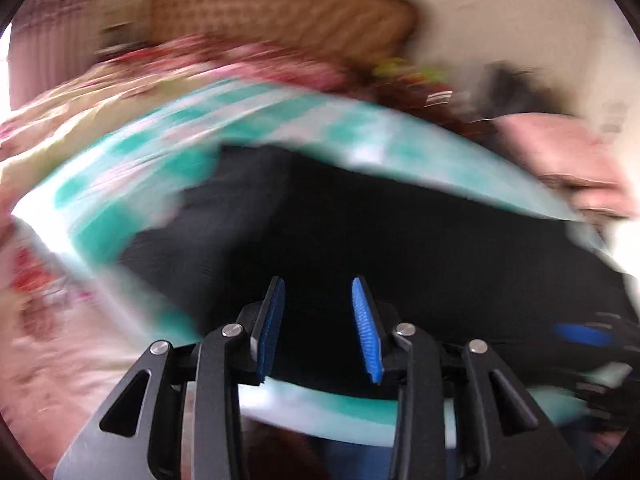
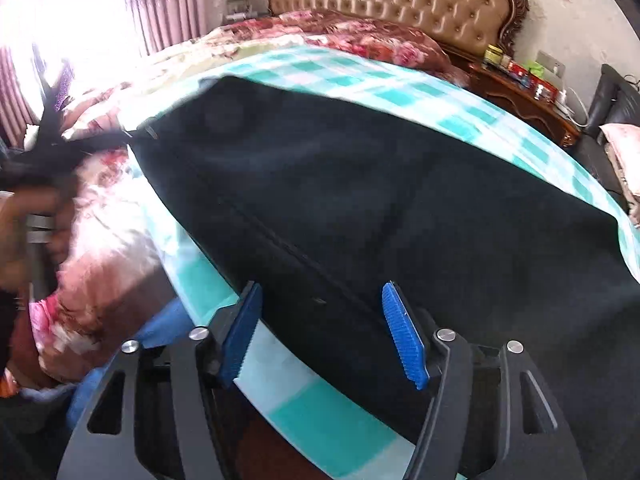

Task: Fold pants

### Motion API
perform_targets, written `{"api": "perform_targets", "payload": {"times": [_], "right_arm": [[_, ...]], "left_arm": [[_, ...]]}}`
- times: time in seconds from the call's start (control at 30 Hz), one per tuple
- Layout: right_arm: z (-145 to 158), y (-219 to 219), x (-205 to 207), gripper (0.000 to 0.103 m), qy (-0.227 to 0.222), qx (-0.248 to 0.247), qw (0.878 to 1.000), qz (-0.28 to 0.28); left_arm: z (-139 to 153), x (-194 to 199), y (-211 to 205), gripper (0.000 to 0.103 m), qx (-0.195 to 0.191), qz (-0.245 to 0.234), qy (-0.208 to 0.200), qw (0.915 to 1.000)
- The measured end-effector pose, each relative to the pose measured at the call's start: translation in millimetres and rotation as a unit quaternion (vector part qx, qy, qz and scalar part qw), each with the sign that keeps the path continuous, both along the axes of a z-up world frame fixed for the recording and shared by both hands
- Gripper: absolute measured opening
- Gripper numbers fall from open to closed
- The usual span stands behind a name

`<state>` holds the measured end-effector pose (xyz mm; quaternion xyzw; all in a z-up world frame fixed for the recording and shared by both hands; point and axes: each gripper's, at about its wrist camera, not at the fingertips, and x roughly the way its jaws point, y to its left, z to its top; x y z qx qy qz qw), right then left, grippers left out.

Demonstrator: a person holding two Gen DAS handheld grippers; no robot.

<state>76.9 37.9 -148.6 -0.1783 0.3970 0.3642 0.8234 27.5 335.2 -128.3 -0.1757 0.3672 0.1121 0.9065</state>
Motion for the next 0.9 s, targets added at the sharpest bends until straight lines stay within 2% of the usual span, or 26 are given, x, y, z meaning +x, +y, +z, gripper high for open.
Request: {"api": "perform_targets", "payload": {"times": [0.03,0.07,0.1,0.13,0.23,0.27,0.3,0.33,0.37,0.4,0.43,0.47,0.5,0.57,0.6,0.63,0.73,0.8,0.9], "right_arm": [[6,-3,2,0.074,0.002,0.015,1.000,-0.003],[12,-9,5,0.079,-0.004,0.025,1.000,-0.014],[14,-14,9,0.083,-0.009,0.031,0.999,-0.028],[15,-18,16,0.084,-0.007,0.034,0.998,-0.043],[15,-25,40,0.084,0.024,0.047,0.995,-0.082],[15,-25,45,0.084,0.030,0.051,0.994,-0.094],[14,-25,47,0.085,0.035,0.053,0.993,-0.102],[13,-24,49,0.086,0.041,0.056,0.992,-0.107],[13,-23,50,0.086,0.046,0.060,0.991,-0.108],[13,-23,51,0.087,0.046,0.061,0.991,-0.107],[16,-25,51,0.087,0.039,0.059,0.992,-0.107],[19,-27,50,0.087,0.027,0.057,0.992,-0.108],[21,-31,49,0.088,0.020,0.058,0.992,-0.109],[26,-47,54,0.088,0.011,0.067,0.989,-0.134],[27,-51,57,0.088,0.012,0.068,0.987,-0.145],[29,-58,61,0.088,0.011,0.069,0.984,-0.165],[34,-75,67,0.088,-0.015,0.082,0.980,-0.180],[33,-83,70,0.088,-0.025,0.084,0.981,-0.176],[26,-92,81,0.089,0.007,0.088,0.977,-0.196]], "left_arm": [[4,-3,16,0.022,-0.030,0.006,-0.023,0.9993],[10,-5,22,0.026,-0.023,0.023,-0.033,0.9989],[21,-3,22,0.050,0.016,0.041,-0.037,0.9984],[29,1,20,0.060,0.043,0.043,-0.046,0.9971],[45,27,11,0.061,0.043,-0.009,-0.072,0.9964],[42,45,6,0.062,0.053,-0.035,-0.059,0.9963],[34,63,4,0.069,0.055,-0.062,-0.030,0.9961],[20,83,10,0.070,0.044,-0.077,0.013,0.9960],[11,93,21,0.070,0.043,-0.054,0.042,0.9967],[6,99,37,0.069,0.049,-0.003,0.069,0.9964],[4,96,53,0.077,0.044,0.043,0.080,0.9949],[8,88,69,0.082,0.004,0.066,0.062,0.9958],[14,78,76,0.081,-0.010,0.085,0.042,0.9954],[23,70,71,0.082,0.031,0.094,0.034,0.9945],[29,63,58,0.084,0.060,0.081,0.024,0.9947],[33,58,48,0.092,0.073,0.076,0.015,0.9943],[44,37,14,0.099,0.086,0.080,-0.009,0.9930],[49,25,-10,0.101,0.081,0.051,-0.041,0.9945],[36,27,-42,0.101,0.106,0.015,-0.013,0.9941]]}}
